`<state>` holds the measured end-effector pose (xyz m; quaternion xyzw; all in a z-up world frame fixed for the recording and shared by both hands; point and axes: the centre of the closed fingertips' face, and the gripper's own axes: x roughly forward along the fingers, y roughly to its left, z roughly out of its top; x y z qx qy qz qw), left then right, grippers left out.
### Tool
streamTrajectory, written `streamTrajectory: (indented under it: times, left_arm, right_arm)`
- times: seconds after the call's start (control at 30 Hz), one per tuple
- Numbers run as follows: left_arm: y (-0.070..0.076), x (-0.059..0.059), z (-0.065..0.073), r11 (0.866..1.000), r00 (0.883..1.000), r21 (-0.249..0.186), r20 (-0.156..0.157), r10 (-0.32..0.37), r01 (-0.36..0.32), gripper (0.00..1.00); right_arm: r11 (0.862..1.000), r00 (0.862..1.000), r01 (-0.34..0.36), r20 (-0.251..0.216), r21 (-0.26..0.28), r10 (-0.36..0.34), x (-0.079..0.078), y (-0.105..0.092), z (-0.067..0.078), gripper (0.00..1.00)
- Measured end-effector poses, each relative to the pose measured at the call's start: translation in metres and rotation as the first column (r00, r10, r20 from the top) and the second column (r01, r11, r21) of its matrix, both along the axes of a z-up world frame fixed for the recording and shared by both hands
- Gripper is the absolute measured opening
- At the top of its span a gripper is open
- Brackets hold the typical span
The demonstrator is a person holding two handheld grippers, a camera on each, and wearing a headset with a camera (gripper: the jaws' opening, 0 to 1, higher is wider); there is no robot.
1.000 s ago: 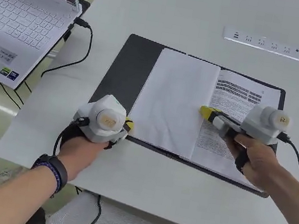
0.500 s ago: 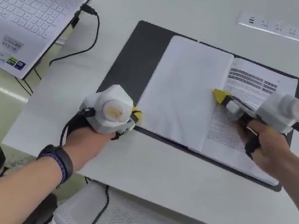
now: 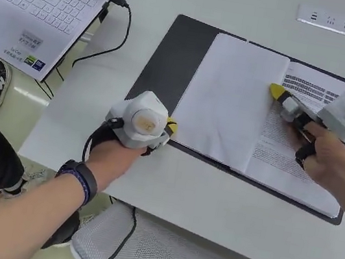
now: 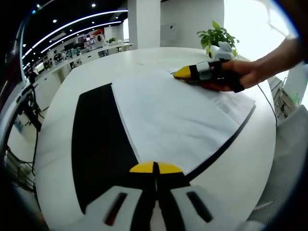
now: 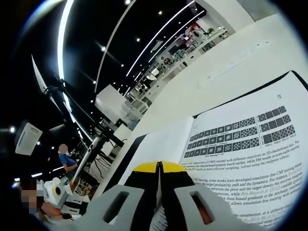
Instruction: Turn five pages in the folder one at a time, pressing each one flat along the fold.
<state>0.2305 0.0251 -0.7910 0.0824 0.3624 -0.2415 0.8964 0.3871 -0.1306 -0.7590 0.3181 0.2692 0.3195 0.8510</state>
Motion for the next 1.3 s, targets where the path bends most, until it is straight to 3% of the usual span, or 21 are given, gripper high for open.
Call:
streamTrajectory:
  times: [0.3,0.6,0.63,0.8,1.07,1.3]
  left_arm:
    - [-0.001,0.000,0.000,1.000,1.000,-0.003,0.006,0.008,-0.008,0.00]
    - [-0.001,0.000,0.000,1.000,1.000,-0.010,0.002,0.024,-0.024,0.00]
    - [-0.001,0.000,0.000,1.000,1.000,-0.015,0.004,0.027,-0.027,0.00]
    - [0.000,0.000,0.000,0.999,1.000,-0.020,0.006,0.027,-0.027,0.00]
    - [0.000,0.000,0.000,0.999,1.000,-0.024,0.008,0.026,-0.026,0.00]
    - [-0.001,-0.001,0.001,1.000,1.000,-0.022,0.008,0.022,-0.022,0.00]
  right_arm:
    - [0.998,0.998,0.068,0.009,-0.001,-0.068,0.020,-0.006,0.003,0.00]
    - [0.991,0.991,0.131,0.004,-0.015,-0.131,0.050,-0.010,0.000,0.00]
    - [0.989,0.990,0.143,-0.003,-0.030,-0.144,0.065,-0.008,0.000,0.00]
    - [0.978,0.977,0.210,-0.024,0.009,-0.210,0.083,-0.015,-0.005,0.00]
    - [0.983,0.983,0.181,-0.005,-0.004,-0.181,0.081,-0.015,-0.008,0.00]
    - [0.994,0.995,0.104,0.015,-0.029,-0.104,0.056,-0.009,-0.007,0.00]
